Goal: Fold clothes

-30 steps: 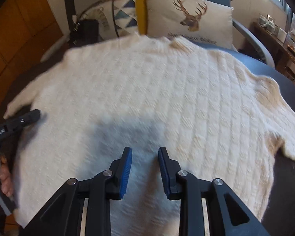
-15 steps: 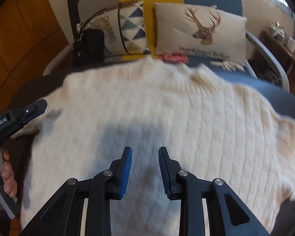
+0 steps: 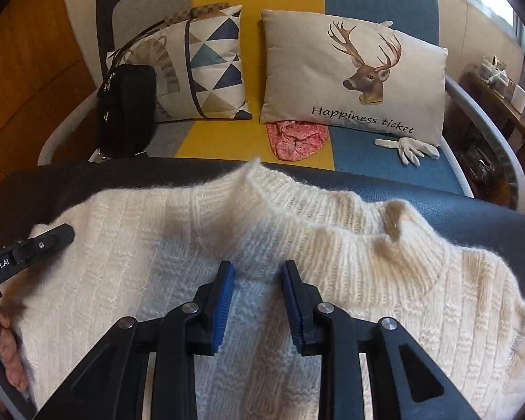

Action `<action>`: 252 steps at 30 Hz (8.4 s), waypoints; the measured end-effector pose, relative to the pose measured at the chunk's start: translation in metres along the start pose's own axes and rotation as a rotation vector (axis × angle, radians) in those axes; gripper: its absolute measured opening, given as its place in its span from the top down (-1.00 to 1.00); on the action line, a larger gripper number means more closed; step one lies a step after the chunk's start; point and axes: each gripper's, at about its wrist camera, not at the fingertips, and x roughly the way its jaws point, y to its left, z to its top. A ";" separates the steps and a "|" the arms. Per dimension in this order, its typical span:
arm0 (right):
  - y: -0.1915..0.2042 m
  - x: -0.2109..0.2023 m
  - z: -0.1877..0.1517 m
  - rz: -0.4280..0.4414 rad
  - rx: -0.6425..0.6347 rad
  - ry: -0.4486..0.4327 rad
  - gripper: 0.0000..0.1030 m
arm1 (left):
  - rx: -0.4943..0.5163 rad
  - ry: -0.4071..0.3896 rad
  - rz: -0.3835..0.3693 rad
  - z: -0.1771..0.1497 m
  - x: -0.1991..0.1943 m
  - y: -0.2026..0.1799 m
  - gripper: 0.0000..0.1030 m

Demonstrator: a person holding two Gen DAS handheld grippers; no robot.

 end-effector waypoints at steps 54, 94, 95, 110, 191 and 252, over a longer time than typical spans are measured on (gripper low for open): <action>-0.458 -0.185 -0.218 -0.508 0.737 0.037 0.46 | 0.581 0.115 -0.178 -0.139 0.024 -0.363 0.53; -0.464 -0.226 -0.232 -0.443 0.786 -0.007 0.47 | 0.479 0.105 -0.122 -0.143 -0.030 -0.257 0.52; -0.469 -0.223 -0.238 -0.442 0.789 0.018 0.47 | 0.493 0.107 -0.135 -0.143 -0.026 -0.272 0.52; -0.438 -0.173 -0.186 -0.394 0.557 0.015 0.44 | 0.630 0.294 -0.140 -0.162 0.071 -0.408 0.53; -0.518 -0.237 -0.363 0.343 1.508 -0.686 0.91 | 0.461 0.229 -0.108 -0.160 -0.031 -0.248 0.45; -0.463 -0.265 -0.221 0.458 1.110 -0.677 0.91 | 0.348 0.215 -0.140 -0.119 -0.046 -0.223 0.45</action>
